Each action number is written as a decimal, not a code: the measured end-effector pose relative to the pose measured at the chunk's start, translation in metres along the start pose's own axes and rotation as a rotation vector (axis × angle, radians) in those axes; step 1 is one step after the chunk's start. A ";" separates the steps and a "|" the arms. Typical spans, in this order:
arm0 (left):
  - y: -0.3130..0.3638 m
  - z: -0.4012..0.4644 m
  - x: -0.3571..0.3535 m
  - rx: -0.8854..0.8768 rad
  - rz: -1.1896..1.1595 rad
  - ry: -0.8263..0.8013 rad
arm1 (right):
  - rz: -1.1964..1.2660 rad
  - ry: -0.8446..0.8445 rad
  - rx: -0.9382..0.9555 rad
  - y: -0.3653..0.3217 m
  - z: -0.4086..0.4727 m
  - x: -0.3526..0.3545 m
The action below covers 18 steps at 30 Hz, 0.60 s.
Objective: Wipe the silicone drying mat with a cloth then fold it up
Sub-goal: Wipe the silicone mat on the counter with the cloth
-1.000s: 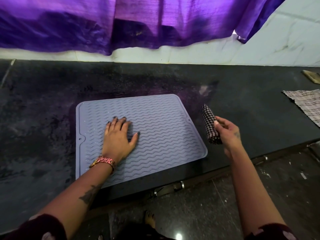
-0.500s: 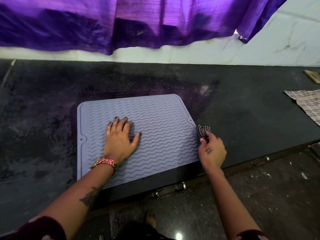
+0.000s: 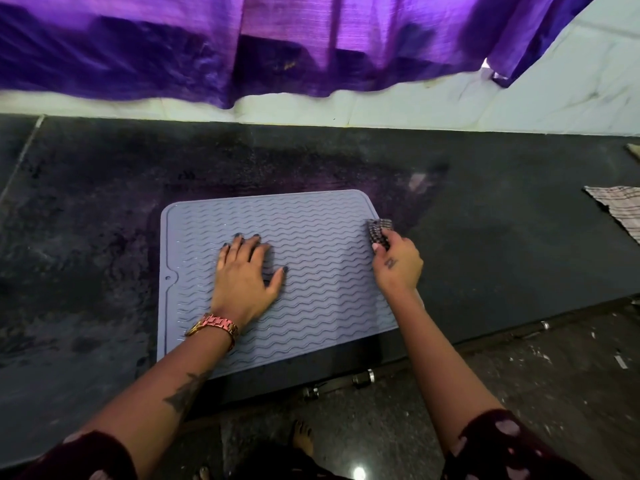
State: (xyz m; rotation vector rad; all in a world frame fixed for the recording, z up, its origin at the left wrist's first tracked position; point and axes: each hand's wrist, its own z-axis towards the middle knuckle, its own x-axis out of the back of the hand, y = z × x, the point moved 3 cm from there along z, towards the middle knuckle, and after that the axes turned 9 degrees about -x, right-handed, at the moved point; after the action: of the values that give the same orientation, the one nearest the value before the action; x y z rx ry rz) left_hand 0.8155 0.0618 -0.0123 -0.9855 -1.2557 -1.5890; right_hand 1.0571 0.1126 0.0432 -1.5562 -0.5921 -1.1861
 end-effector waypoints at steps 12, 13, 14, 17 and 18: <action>0.000 -0.001 0.002 0.011 -0.033 0.018 | 1.230 -0.499 -0.432 -0.017 -0.010 -0.030; -0.001 -0.001 0.002 0.012 -0.032 0.019 | 1.120 -0.399 -0.405 -0.008 0.002 -0.025; 0.000 -0.001 0.002 0.011 -0.030 0.022 | 0.942 -0.273 -0.360 0.002 0.013 -0.017; 0.001 -0.001 0.003 0.014 -0.031 0.038 | 0.318 -0.065 -0.170 0.014 0.036 -0.004; 0.001 -0.001 0.003 0.015 -0.031 0.039 | 0.189 -0.085 -0.114 0.013 0.039 -0.006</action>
State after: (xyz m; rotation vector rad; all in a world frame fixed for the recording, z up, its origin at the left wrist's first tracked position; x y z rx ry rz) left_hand 0.8153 0.0603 -0.0092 -0.9255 -1.2597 -1.6126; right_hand 1.0807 0.1451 0.0331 -1.7264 -0.4272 -1.0295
